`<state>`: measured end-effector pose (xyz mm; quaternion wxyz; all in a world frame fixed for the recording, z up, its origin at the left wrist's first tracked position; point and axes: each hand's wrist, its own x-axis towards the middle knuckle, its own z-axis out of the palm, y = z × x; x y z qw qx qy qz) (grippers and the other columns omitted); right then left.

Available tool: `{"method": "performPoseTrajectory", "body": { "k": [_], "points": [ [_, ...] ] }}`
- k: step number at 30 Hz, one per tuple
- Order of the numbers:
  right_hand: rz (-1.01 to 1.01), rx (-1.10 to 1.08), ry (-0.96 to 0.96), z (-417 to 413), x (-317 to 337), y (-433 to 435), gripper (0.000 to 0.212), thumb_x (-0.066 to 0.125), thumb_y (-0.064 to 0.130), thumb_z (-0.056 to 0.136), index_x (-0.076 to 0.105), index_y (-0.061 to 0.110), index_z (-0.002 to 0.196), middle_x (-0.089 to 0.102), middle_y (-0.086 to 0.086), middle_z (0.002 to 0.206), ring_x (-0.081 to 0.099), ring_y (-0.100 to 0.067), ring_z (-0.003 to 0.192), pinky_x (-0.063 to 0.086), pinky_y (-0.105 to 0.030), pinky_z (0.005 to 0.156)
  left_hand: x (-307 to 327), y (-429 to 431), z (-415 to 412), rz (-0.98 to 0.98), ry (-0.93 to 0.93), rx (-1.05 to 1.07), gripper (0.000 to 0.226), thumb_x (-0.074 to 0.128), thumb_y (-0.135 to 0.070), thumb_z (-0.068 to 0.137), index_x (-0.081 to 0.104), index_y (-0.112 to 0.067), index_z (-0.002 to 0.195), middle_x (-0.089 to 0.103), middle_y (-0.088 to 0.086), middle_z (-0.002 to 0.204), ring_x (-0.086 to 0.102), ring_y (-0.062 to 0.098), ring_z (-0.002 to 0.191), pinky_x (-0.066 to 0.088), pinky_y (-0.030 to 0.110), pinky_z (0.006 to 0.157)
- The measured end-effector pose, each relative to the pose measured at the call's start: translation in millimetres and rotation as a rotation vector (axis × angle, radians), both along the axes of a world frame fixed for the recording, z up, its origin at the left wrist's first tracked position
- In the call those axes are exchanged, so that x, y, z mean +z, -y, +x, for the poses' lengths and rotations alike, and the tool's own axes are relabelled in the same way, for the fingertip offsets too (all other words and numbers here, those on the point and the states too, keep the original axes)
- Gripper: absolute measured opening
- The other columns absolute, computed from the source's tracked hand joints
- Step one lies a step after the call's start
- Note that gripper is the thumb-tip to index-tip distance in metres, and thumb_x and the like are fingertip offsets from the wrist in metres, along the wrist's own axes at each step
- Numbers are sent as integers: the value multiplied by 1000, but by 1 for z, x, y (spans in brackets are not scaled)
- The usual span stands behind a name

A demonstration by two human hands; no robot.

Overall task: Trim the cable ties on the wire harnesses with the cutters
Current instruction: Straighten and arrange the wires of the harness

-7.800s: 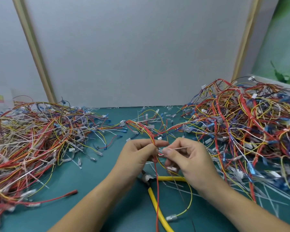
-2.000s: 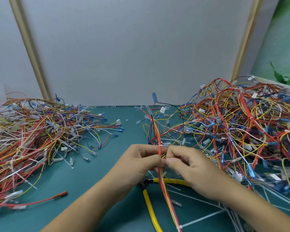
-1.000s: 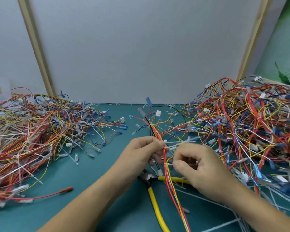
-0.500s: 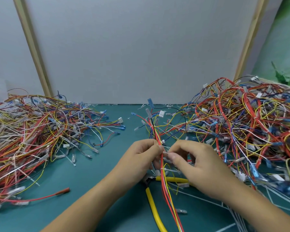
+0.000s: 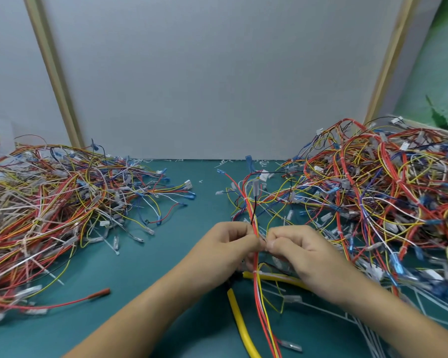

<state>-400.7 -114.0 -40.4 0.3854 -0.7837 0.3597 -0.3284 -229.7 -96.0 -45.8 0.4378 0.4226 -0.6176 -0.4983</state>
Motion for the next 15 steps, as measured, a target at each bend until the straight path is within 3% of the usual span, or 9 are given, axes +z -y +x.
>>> {"method": "performPoseTrajectory", "body": {
  "k": [6,11,15],
  "points": [
    [28,-33,107,7,-8,-2,41,46,40,75,30,8,55,22,6,53,20,-7,50,20,-21,47,3,-2,-3,20,-22,-3,15,57,-22,72,52,-16,59,49,-4,56,45,8,51,39,13,53],
    [41,-46,126,6,-8,1,34,43,21,82,29,9,53,20,4,53,18,-10,51,16,-28,48,5,-2,0,9,24,19,17,58,-24,72,55,-22,56,53,1,57,44,12,54,35,14,51],
    [-22,-35,106,5,-8,0,36,44,22,85,28,13,54,22,8,52,19,-6,50,18,-24,49,4,-1,3,38,-5,-5,23,59,-30,79,57,-15,62,54,6,60,47,18,56,38,30,58]
  ]
}}
